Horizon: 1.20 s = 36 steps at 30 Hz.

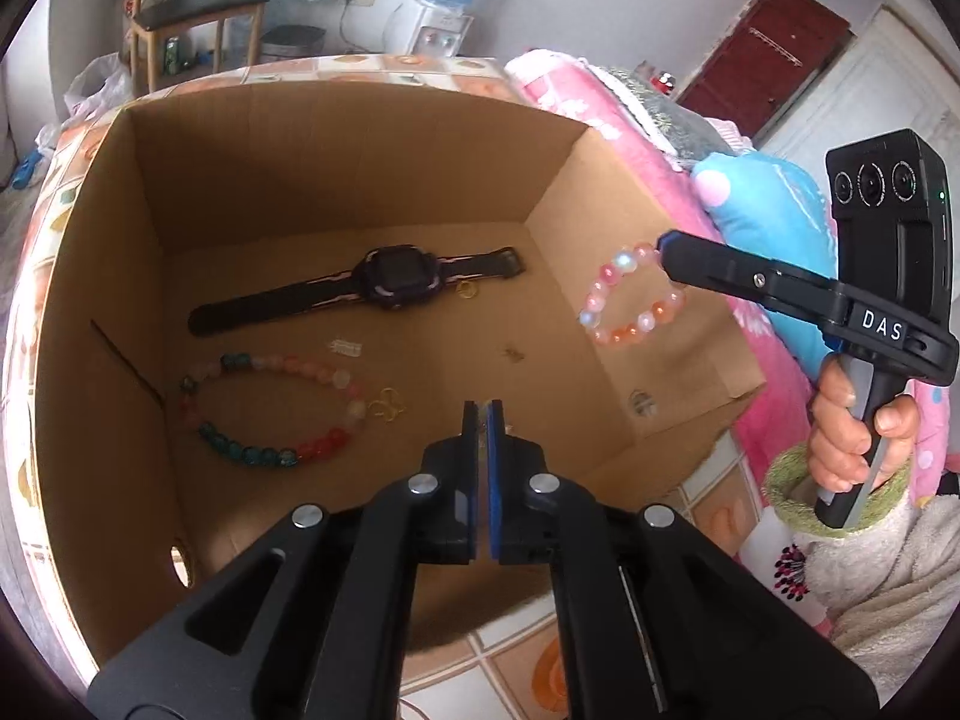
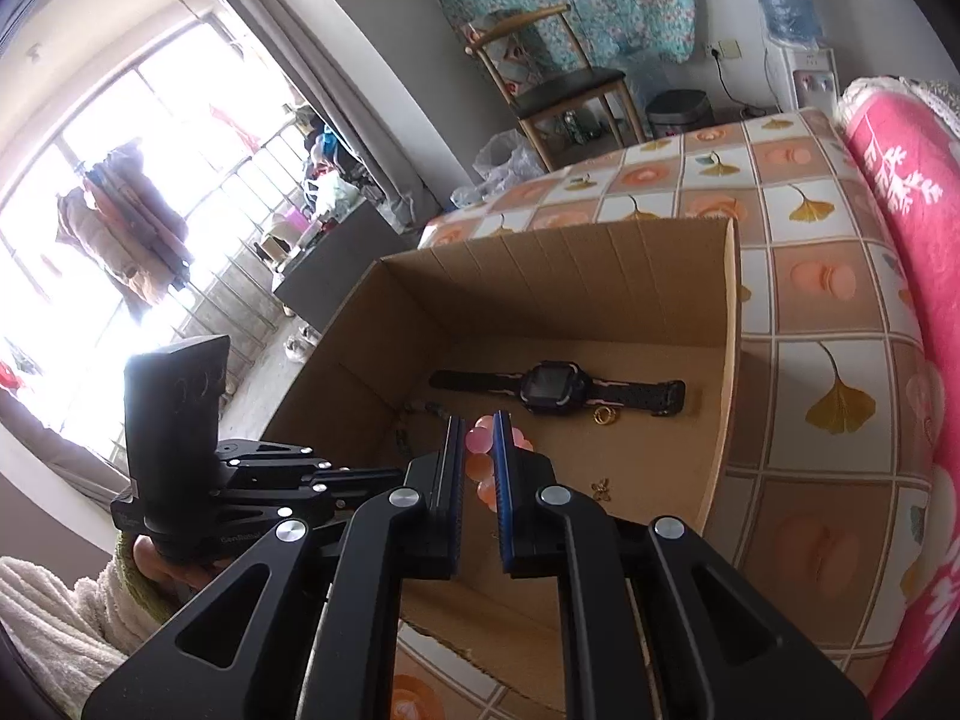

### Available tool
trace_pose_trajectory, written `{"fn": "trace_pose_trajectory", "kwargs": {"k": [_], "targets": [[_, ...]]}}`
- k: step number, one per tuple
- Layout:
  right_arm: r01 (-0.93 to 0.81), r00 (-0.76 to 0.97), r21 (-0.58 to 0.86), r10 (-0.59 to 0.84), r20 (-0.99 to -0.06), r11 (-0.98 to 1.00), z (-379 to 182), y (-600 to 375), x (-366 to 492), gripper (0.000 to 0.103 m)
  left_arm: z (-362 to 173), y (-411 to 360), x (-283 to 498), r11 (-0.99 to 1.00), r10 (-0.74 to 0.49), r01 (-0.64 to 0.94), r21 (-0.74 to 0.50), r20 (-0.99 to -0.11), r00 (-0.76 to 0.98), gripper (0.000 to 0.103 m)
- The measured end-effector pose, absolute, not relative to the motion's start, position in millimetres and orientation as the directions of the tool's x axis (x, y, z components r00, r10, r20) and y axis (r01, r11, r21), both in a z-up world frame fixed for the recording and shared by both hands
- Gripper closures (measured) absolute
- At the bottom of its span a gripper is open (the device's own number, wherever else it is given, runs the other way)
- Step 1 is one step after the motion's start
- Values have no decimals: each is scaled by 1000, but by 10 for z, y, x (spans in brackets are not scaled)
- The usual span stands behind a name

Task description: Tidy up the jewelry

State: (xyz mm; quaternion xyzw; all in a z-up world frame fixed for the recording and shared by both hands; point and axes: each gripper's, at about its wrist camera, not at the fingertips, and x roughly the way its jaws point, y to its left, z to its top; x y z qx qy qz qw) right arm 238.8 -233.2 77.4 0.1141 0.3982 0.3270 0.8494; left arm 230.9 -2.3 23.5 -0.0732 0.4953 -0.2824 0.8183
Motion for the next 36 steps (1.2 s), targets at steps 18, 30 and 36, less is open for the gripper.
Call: {"fn": "trace_pose_trajectory", "kwargs": {"k": [18, 30, 36], "targets": [[-440, 429, 277, 471, -771, 854, 779, -2169, 2371, 93, 498, 210, 2037, 880, -467, 337, -334, -736, 490, 74], [-366, 642, 260, 445, -625, 893, 1249, -2337, 1731, 43, 850, 241, 1578, 945, -317, 273, -179, -704, 636, 17], [-255, 773, 148, 293, -563, 956, 1265, -2240, 1304, 13, 982, 355, 1389, 982, -185, 154, -107, -685, 704, 10]]}}
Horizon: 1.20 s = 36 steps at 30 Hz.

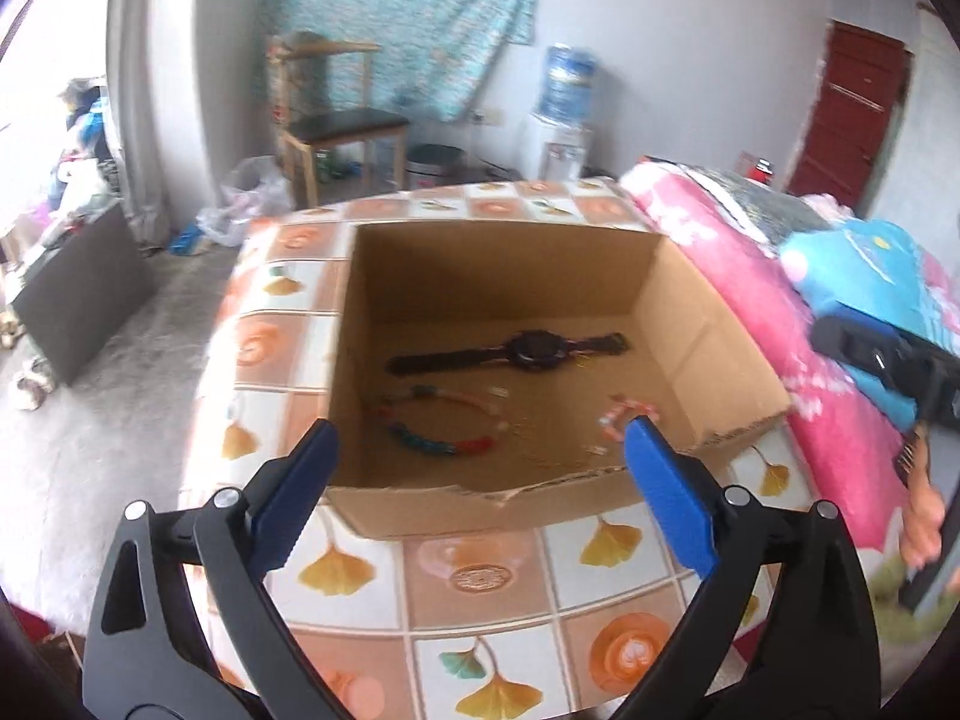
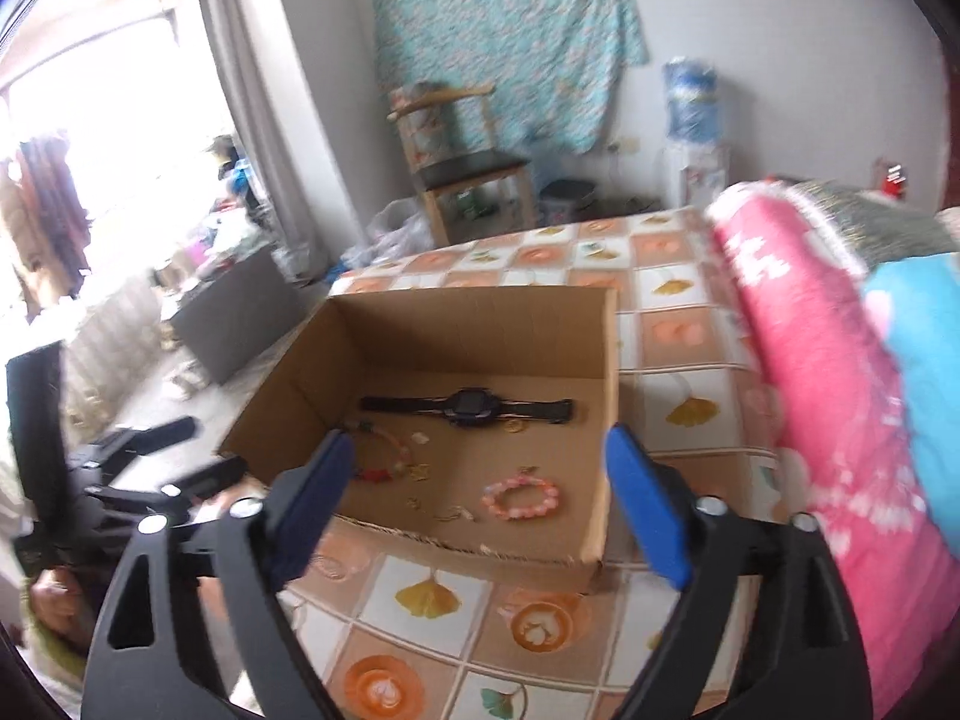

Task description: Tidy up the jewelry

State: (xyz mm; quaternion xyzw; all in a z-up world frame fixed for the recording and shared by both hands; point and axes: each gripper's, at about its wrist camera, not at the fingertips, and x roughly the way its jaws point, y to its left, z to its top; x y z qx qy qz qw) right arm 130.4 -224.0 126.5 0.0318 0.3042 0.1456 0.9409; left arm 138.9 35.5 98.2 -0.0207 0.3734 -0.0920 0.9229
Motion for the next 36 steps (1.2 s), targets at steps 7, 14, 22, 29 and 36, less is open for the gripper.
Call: {"fn": "trace_pose_trajectory", "kwargs": {"k": [7, 14, 22, 29, 36], "targets": [[-122, 792, 25, 112, -600, 992, 1038, -2091, 1176, 7, 948, 523, 1337, 1000, 6, -20, -11, -712, 702, 9], [-92, 738, -43, 39, -673, 995, 786, -1830, 1224, 7, 917, 486, 1354, 998, 63, -32, 55, -759, 649, 9], [-63, 684, -35, 18, -729, 997, 686, -1782, 1286, 7, 870, 412, 1329, 999, 39, -29, 27, -773, 634, 9], [-58, 663, -30, 16, -748, 998, 643, -1767, 1328, 7, 830, 394, 1375, 999, 48, -42, 27, -782, 621, 9], [-55, 651, -28, 15, -759, 998, 619, -1757, 1361, 7, 797, 400, 1409, 999, 50, -47, 27, -793, 607, 9]]}}
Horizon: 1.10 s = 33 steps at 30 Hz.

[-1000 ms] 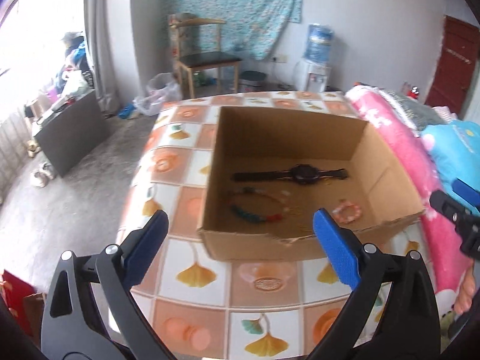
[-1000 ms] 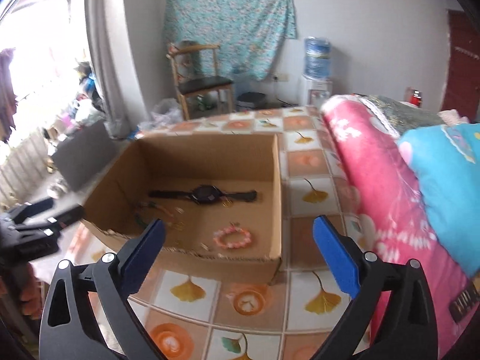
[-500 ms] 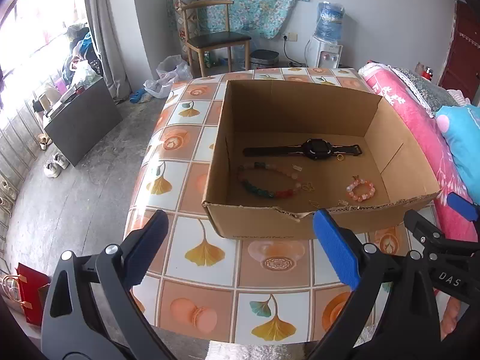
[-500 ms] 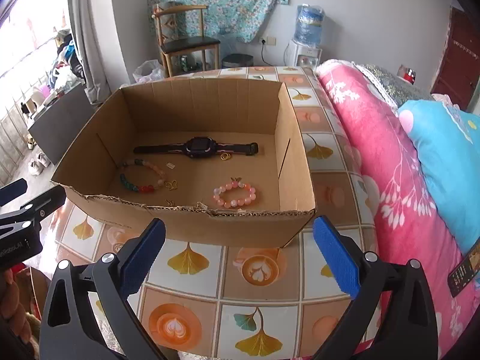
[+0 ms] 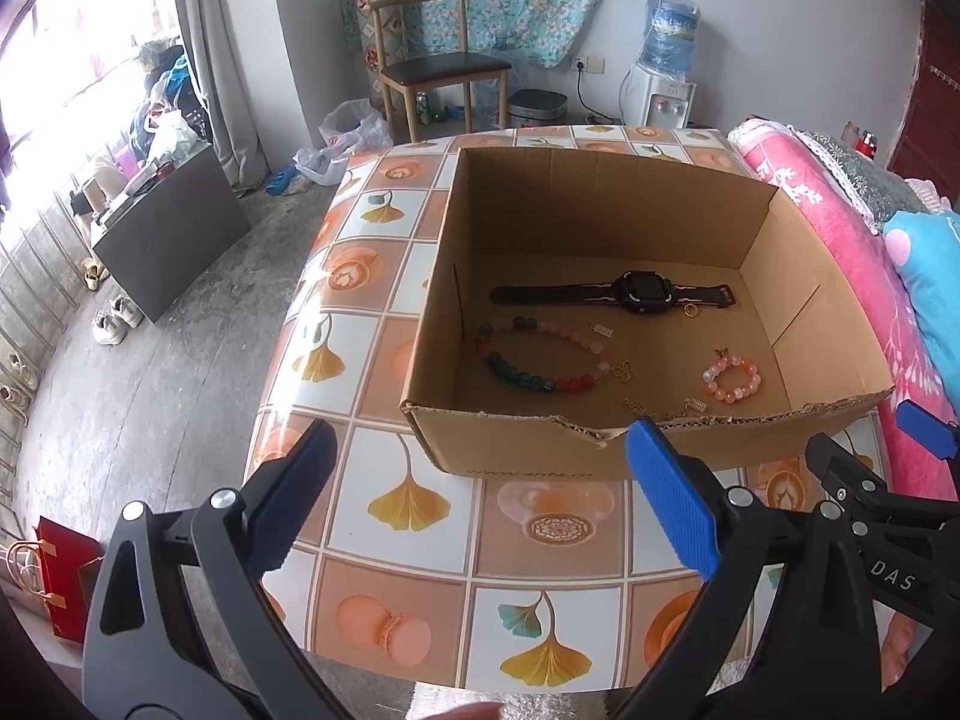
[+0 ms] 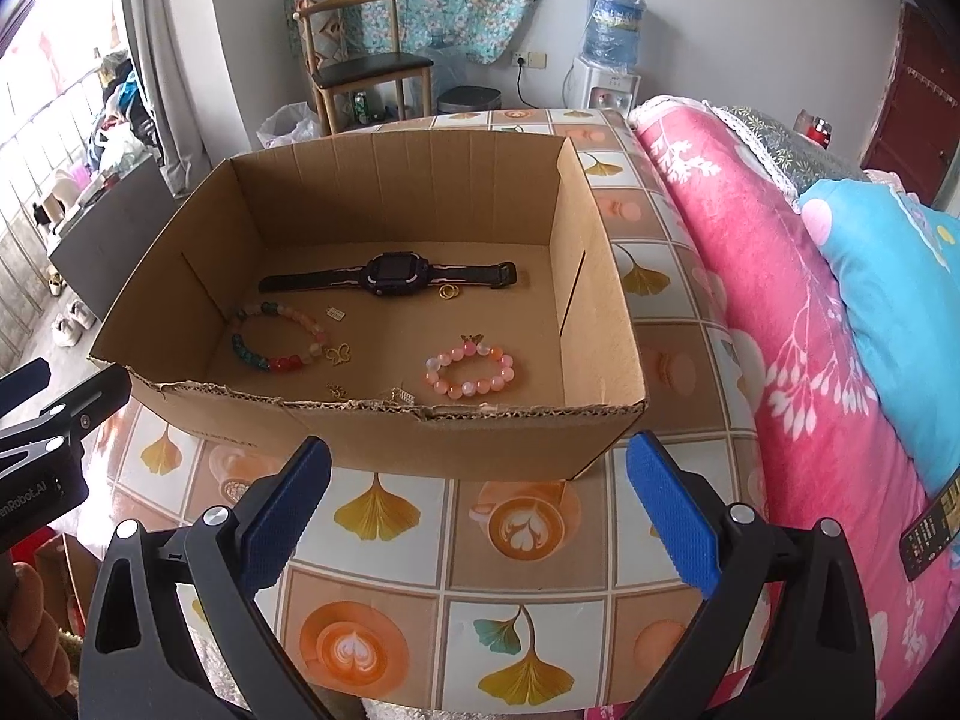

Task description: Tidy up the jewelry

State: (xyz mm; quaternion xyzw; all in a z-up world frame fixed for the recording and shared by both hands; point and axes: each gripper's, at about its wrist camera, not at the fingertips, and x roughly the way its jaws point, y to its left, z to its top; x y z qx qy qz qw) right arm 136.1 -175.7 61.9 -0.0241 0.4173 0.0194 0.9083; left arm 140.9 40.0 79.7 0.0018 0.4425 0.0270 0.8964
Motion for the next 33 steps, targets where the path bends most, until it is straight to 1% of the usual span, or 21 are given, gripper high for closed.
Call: {"fn": "trace_pose_trajectory", "kwargs": {"k": [33], "targets": [[-49, 641, -27, 10, -767, 998, 612, -1756, 1409, 7, 759, 391, 1464, 999, 25, -40, 2, -805, 592, 9]]}}
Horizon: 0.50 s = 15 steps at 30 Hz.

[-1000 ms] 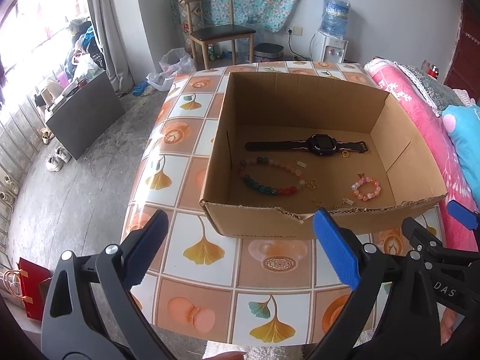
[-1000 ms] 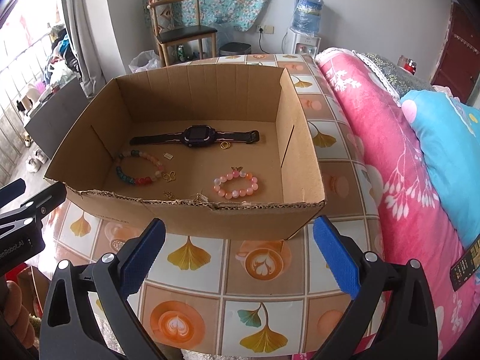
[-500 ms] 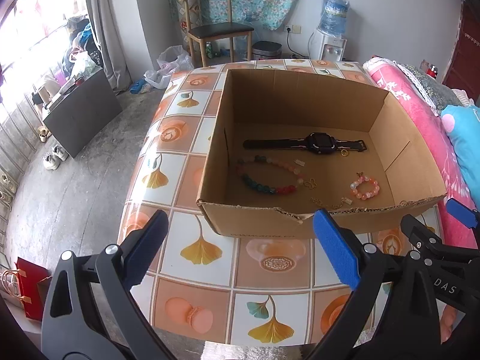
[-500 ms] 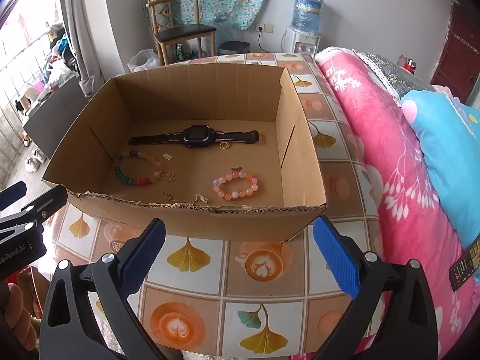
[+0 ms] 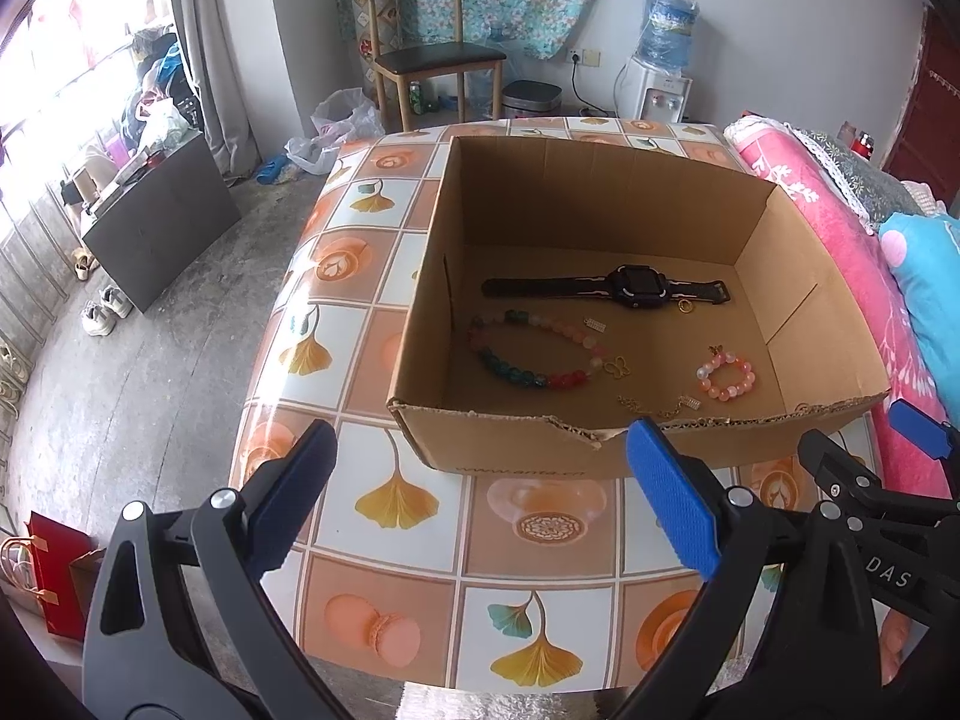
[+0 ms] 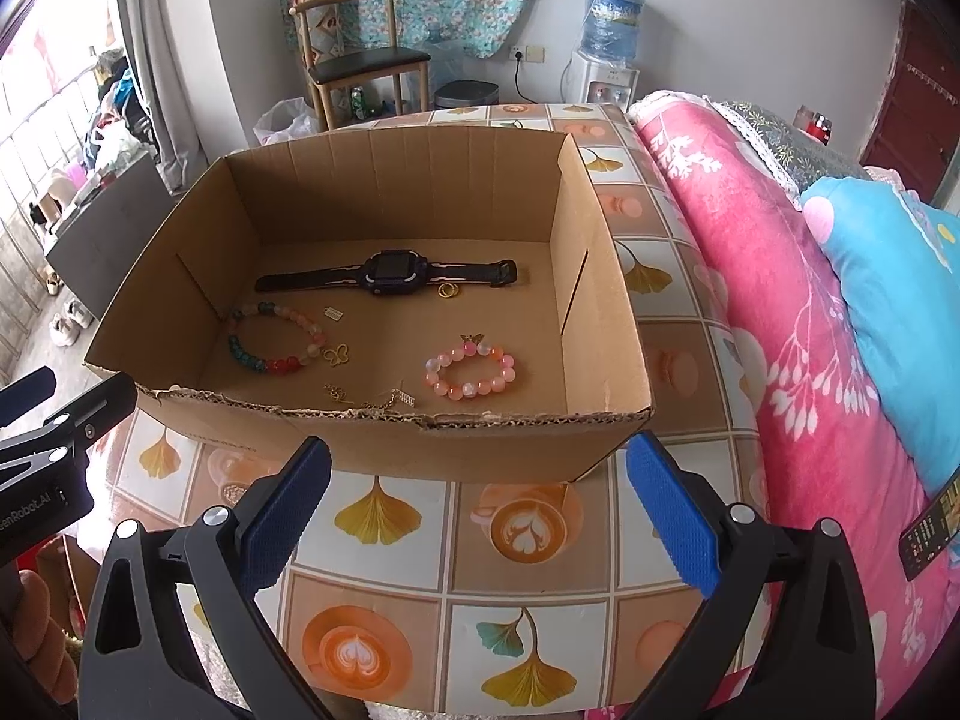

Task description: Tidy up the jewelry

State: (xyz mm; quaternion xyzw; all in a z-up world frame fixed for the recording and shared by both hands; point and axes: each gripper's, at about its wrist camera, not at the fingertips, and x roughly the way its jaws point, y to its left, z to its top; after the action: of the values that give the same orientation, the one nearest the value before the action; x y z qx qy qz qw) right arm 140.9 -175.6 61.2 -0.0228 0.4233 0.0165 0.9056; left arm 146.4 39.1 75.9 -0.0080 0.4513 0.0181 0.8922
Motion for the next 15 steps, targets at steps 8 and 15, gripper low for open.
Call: {"fn": "trace_pose_trajectory", "kwargs": {"k": [8, 15], "targets": [[-44, 638, -21, 11, -770, 999, 611, -1772, 1414, 7, 759, 402, 1465, 999, 24, -39, 1, -805, 593, 9], [-43, 638, -20, 12, -770, 999, 601, -1776, 1414, 7, 764, 404, 1465, 999, 23, -37, 1, -805, 593, 9]]}}
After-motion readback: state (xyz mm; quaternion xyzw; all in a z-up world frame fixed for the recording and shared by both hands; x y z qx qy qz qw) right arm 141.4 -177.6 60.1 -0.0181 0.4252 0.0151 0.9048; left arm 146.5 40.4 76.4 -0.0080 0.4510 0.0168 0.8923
